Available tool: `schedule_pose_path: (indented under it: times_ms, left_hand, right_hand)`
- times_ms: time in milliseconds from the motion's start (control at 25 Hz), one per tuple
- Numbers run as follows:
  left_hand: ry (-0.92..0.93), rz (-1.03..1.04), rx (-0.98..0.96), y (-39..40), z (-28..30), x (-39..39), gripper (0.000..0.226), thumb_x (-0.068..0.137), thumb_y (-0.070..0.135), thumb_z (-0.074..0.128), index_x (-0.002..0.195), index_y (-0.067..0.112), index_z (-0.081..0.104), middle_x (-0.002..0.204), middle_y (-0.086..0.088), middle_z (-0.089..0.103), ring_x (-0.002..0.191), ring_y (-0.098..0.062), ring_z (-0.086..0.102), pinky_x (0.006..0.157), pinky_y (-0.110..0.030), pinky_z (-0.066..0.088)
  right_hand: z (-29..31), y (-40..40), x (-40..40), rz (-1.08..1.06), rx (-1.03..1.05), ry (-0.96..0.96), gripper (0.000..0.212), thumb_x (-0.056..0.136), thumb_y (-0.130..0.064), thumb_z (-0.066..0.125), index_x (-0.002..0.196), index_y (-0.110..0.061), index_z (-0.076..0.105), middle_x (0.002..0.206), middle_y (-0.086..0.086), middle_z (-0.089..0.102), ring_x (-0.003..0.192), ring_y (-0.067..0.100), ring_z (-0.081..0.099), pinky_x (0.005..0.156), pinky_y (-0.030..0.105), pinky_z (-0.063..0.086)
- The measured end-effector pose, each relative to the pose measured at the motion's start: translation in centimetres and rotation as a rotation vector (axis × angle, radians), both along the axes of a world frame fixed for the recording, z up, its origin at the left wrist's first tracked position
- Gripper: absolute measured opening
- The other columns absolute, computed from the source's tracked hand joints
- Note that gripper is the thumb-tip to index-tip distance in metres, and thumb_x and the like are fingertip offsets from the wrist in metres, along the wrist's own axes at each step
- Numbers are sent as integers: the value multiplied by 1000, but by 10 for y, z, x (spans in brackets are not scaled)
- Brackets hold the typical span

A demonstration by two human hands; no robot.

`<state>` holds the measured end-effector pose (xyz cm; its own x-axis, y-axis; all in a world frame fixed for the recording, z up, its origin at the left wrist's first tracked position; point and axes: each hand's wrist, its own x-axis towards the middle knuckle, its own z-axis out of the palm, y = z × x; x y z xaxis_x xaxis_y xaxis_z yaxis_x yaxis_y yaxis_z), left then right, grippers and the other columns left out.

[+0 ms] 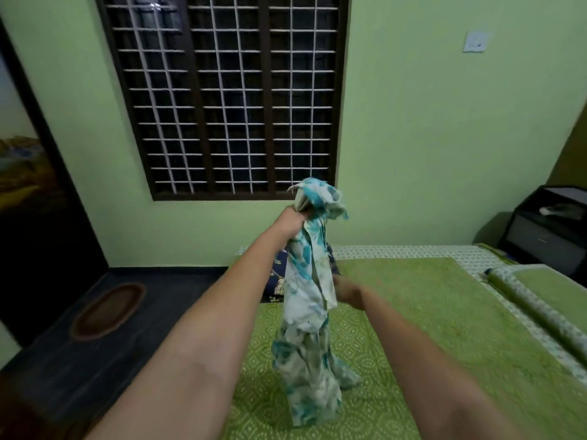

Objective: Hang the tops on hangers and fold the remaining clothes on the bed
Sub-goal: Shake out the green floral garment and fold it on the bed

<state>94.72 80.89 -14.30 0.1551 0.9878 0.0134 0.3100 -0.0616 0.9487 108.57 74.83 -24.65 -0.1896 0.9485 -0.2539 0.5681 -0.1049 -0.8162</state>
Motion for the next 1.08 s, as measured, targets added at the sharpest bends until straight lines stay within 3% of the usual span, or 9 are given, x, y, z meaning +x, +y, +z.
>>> schedule_pose_path:
  times_ms: [120, 320, 440, 520, 600, 640, 800, 920, 1080]
  left_hand:
    - [-61, 70, 70, 0, 16, -1, 27, 98, 12, 47, 123, 5, 54, 109, -15, 63, 93, -26, 60, 82, -35, 49]
    - [-138, 561, 98, 19, 33, -78, 31, 95, 12, 44, 124, 3, 52, 119, -19, 60, 109, -34, 58, 94, -41, 49]
    - [448, 986, 9, 9, 6, -130, 64, 91, 12, 52, 147, 3, 23, 150, -25, 27, 136, -38, 31, 109, -44, 31]
    - [787, 796, 159, 0, -22, -116, 97, 82, 18, 64, 152, 13, -3, 158, -19, 2, 145, -35, 8, 118, -48, 9]
    - [631, 184, 101, -1, -49, -73, 111, 75, 27, 77, 152, 23, -2, 156, -11, 18, 142, -28, 23, 118, -43, 12]
    - [471, 23, 10, 1, -64, -53, 104, 73, 31, 80, 151, 22, 13, 147, -11, 38, 134, -28, 39, 112, -39, 30]
    - [83, -69, -527, 5, -87, -29, 58, 88, 41, 65, 130, 3, 53, 128, -15, 58, 112, -30, 58, 103, -41, 43]
    - [-206, -192, -625, 7, -84, -45, 43, 97, 43, 47, 105, 5, 65, 104, -16, 69, 92, -28, 64, 98, -46, 46]
    - [-562, -225, -581, 4, -74, -48, 46, 99, 44, 35, 107, 8, 63, 98, -14, 72, 89, -28, 68, 87, -37, 49]
  right_hand:
    - [-47, 17, 1, 131, 72, -250, 54, 87, -11, 64, 138, -7, 45, 137, 3, 46, 126, 23, 45, 108, 40, 35]
    - [-112, 44, 60, 70, -97, -800, 41, 85, -29, 56, 124, -16, 57, 124, 8, 60, 111, 28, 57, 98, 43, 41]
    - [-57, 63, 62, -1, 43, -826, 21, 93, -13, 49, 108, -6, 61, 100, 12, 60, 95, 26, 61, 78, 35, 47]
    - [4, 78, 36, -22, 267, -760, 27, 93, -1, 43, 115, -3, 59, 104, 18, 59, 99, 29, 60, 80, 35, 47]
    - [64, 81, -4, -85, 434, -517, 42, 90, 3, 43, 130, -6, 55, 125, 19, 59, 114, 33, 56, 94, 38, 44]
    - [89, 82, -23, -83, 518, -431, 44, 87, 4, 45, 128, -8, 58, 127, 17, 59, 116, 33, 55, 95, 36, 44]
    - [106, 82, -48, 65, 629, -255, 59, 81, 10, 51, 133, -18, 51, 140, 6, 47, 125, 21, 46, 98, 23, 35]
    - [44, 77, -17, -101, 490, -232, 46, 88, 6, 49, 131, -11, 52, 137, 8, 49, 127, 23, 46, 105, 30, 35]
    - [-57, 50, 27, -496, -118, -171, 22, 99, -20, 46, 108, -2, 55, 105, 14, 57, 84, 27, 56, 78, 38, 49]
